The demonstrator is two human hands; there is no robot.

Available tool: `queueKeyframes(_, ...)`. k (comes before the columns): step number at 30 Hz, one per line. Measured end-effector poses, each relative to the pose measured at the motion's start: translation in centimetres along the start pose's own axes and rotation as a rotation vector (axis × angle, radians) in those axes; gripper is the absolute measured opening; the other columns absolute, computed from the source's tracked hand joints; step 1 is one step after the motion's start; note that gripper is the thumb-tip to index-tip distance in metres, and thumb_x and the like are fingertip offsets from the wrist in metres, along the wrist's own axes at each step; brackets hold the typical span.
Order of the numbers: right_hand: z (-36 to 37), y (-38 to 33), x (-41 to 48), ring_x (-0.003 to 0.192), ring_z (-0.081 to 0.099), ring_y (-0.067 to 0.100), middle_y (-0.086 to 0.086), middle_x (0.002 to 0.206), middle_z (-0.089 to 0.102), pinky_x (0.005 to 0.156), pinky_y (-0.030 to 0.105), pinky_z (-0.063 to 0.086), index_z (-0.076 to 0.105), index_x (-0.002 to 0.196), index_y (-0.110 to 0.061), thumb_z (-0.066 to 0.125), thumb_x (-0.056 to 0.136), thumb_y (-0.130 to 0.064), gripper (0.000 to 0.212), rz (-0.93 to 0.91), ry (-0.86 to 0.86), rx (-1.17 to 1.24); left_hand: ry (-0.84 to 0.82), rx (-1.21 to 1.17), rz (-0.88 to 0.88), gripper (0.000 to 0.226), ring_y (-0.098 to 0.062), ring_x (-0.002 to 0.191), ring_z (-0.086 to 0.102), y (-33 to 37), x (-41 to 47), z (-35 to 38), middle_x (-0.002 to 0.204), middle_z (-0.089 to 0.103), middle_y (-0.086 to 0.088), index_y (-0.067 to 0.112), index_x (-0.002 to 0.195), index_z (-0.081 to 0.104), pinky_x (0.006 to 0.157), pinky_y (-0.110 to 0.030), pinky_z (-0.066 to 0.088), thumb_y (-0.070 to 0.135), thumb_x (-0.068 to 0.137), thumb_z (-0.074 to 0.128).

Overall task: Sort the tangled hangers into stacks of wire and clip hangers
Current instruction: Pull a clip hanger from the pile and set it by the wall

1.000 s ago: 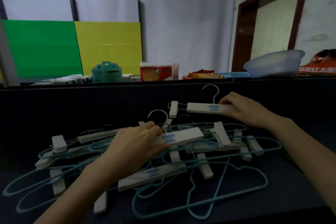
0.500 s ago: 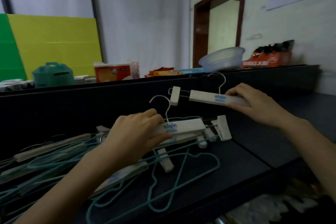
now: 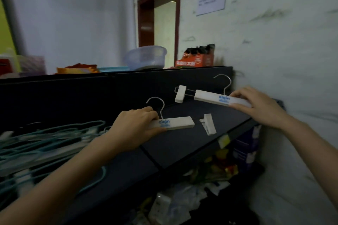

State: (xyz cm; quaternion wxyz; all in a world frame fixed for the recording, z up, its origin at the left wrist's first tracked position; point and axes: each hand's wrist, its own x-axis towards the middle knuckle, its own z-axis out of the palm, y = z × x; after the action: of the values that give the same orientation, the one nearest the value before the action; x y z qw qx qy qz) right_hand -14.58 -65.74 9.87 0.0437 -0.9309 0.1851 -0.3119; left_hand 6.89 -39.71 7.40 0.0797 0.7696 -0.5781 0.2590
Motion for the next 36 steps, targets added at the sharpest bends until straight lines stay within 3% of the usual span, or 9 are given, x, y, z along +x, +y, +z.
queueKeyframes(7, -2.6, 11.0, -2.6, 0.089, 0.052, 0.013, -0.005, 0.101, 0.052, 0.074, 0.033, 0.041, 0.058, 0.108, -0.020, 0.060, 0.087, -0.033, 0.025, 0.068, -0.012, -0.046, -0.046, -0.113, 0.037, 0.045, -0.017, 0.091, 0.057, 8.5, 8.6, 6.2, 0.109, 0.054, 0.008, 0.026, 0.109, 0.055, 0.063, -0.030, 0.041, 0.060, 0.087, 0.038)
queueKeyframes(12, -3.3, 17.7, -3.4, 0.089, 0.050, 0.011, -0.007, 0.101, 0.050, 0.073, 0.030, 0.039, 0.058, 0.109, -0.019, 0.060, 0.087, -0.033, 0.026, 0.122, -0.007, -0.053, -0.068, -0.171, 0.082, 0.044, -0.012, 0.103, 0.049, 13.0, 14.6, 9.7, 0.111, 0.055, 0.006, 0.024, 0.110, 0.057, 0.071, -0.031, 0.044, 0.058, 0.087, 0.040)
queueKeyframes(17, -3.3, 24.3, -2.9, 0.087, 0.050, 0.011, -0.007, 0.099, 0.051, 0.070, 0.029, 0.037, 0.059, 0.108, -0.019, 0.059, 0.087, -0.034, 0.026, 0.155, 0.027, -0.066, -0.082, -0.169, 0.134, 0.044, -0.014, 0.103, 0.048, 16.3, 21.5, 13.1, 0.110, 0.057, 0.004, 0.021, 0.110, 0.057, 0.071, -0.029, 0.040, 0.055, 0.088, 0.041)
queueKeyframes(23, -2.3, 31.5, 0.7, 0.089, 0.049, 0.013, -0.006, 0.098, 0.052, 0.072, 0.031, 0.041, 0.059, 0.106, -0.020, 0.058, 0.087, -0.035, 0.025, 0.160, 0.047, -0.091, -0.076, -0.072, 0.172, 0.044, -0.017, 0.103, 0.049, 18.4, 30.5, 17.9, 0.107, 0.058, 0.001, 0.018, 0.107, 0.057, 0.073, -0.026, 0.033, 0.055, 0.089, 0.039)
queueKeyframes(30, -0.5, 38.9, 6.8, 0.094, 0.048, 0.013, -0.004, 0.102, 0.053, 0.076, 0.032, 0.042, 0.058, 0.108, -0.019, 0.057, 0.088, -0.035, 0.026, 0.169, 0.007, -0.088, -0.141, -0.049, 0.096, 0.043, -0.019, 0.109, 0.047, 19.1, 39.4, 23.7, 0.114, 0.056, -0.002, 0.016, 0.111, 0.054, 0.084, -0.032, 0.039, 0.050, 0.092, 0.038)
queueKeyframes(36, 1.4, 44.0, 10.9, 0.096, 0.048, 0.014, 0.000, 0.106, 0.056, 0.078, 0.030, 0.041, 0.058, 0.110, -0.016, 0.057, 0.089, -0.033, 0.027, 0.146, -0.047, -0.045, -0.164, -0.104, 0.009, 0.041, -0.018, 0.110, 0.047, 19.5, 44.0, 27.1, 0.114, 0.056, -0.001, 0.018, 0.111, 0.055, 0.084, -0.031, 0.039, 0.051, 0.091, 0.040)
